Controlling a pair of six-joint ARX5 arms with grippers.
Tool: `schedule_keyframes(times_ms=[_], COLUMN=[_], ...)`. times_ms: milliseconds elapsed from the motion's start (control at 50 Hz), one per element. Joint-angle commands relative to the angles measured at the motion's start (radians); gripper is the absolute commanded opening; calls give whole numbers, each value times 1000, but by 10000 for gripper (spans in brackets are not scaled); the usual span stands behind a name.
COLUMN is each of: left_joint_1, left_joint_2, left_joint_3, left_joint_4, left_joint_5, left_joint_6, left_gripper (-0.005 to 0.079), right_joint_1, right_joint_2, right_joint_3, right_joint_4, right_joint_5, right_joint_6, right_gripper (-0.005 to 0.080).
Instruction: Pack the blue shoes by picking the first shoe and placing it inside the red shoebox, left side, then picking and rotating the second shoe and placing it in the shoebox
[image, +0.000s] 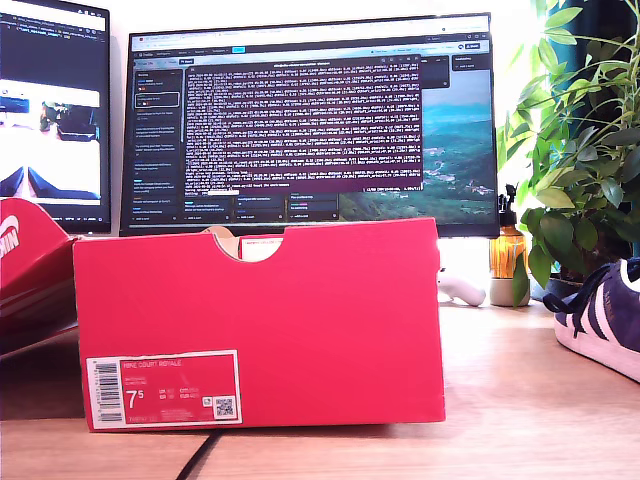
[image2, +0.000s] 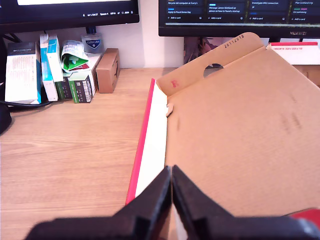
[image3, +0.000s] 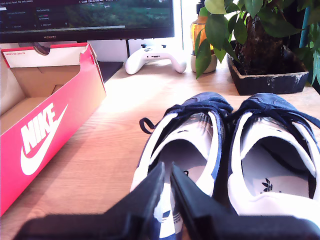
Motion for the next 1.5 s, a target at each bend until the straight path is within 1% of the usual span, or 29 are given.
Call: schedule_keyframes(times_ms=[0, 240, 340, 400, 440, 480, 500, 540, 600, 660, 700, 760, 800, 900, 980, 1060, 1080, 1100, 1120, 1160, 1180, 1200, 1220, 1260, 1280, 1300, 1320, 1360, 1480], left_joint_1=[-5, -5, -5, -5, -5, -5, -6, -7, -10, -14, -16, -20, -22, -28, -29, -29, -29, -29, -29, -29, -29, -29, -29, -29, -29, -30, -31, -35, -62], left_joint_2=[-8, -8, -8, -8, -8, -8, -8, -8, -8, -8, -8, -8, -8, -5, 27, 77, 93, 109, 123, 164, 182, 200, 217, 257, 278, 298, 314, 354, 461], left_joint_3=[-36, -36, -36, -36, -33, -26, -19, -5, 21, 52, 78, 124, 159, 249, 325, 400, 420, 438, 453, 490, 505, 519, 533, 562, 576, 589, 599, 623, 666], left_joint_4=[2, 2, 8, 30, 43, 50, 50, 51, 54, 54, 54, 54, 53, 36, -45, -175, -213, -249, -278, -346, -372, -396, -420, -466, -489, -510, -527, -568, -661], left_joint_5=[5, 6, 24, 41, 65, 90, 104, 125, 150, 166, 176, 209, 230, 296, 363, 428, 444, 458, 471, 494, 505, 512, 515, 518, 518, 518, 518, 518, 508], left_joint_6=[-6, -8, -58, -67, -67, -66, -67, -67, -69, -85, -119, -147, -161, -156, -85, -16, 30, 30, 87, 104, 184, 184, 254, 270, 358, 358, 431, 511, 677], left_gripper=[-14, -14, -14, -14, -14, -14, -14, -14, -17, -17, -18, -19, -19, -19, -19, -19, -19, -19, -19, -19, -19, -19, -19, -19, -19, -19, -19, -19, -19], right_joint_1=[4, 4, 4, 4, 4, 4, 4, 4, 4, 4, 4, 4, 4, 4, 4, 4, 4, 4, 4, 4, 4, 4, 4, 4, 4, 4, 4, 4, 4], right_joint_2=[-7, -7, -7, -7, -7, -7, -7, -7, -7, -7, -7, -6, -6, -6, 0, 11, 14, 18, 21, 30, 35, 40, 44, 55, 61, 69, 76, 95, 169], right_joint_3=[-17, -17, -17, -17, -17, -17, -17, -17, -17, -17, -16, -10, -4, 10, 22, 32, 33, 34, 35, 39, 42, 45, 48, 57, 63, 68, 74, 90, 156], right_joint_4=[8, 9, 9, 21, 47, 67, 74, 89, 119, 150, 166, 167, 160, 123, 72, 27, 21, 16, 14, 14, 14, 14, 14, 14, 14, 14, 14, 13, -21], right_joint_5=[1, 0, -2, -4, -9, -32, -43, -61, -89, -99, -107, -117, -142, -203, -213, -212, -213, -213, -213, -214, -214, -214, -214, -214, -214, -214, -214, -214, -214], right_joint_6=[2, 3, 16, 57, 98, 208, 214, 328, 409, 499, 562, 651, 681, 685, 687, 705, 716, 721, 734, 735, 735, 734, 734, 734, 734, 734, 735, 735, 725], right_gripper=[-13, -13, -13, -13, -13, -13, -13, -13, -13, -13, -13, -13, -13, -13, -13, -13, -13, -13, -13, -13, -13, -13, -13, -13, -13, -12, -12, -12, -12])
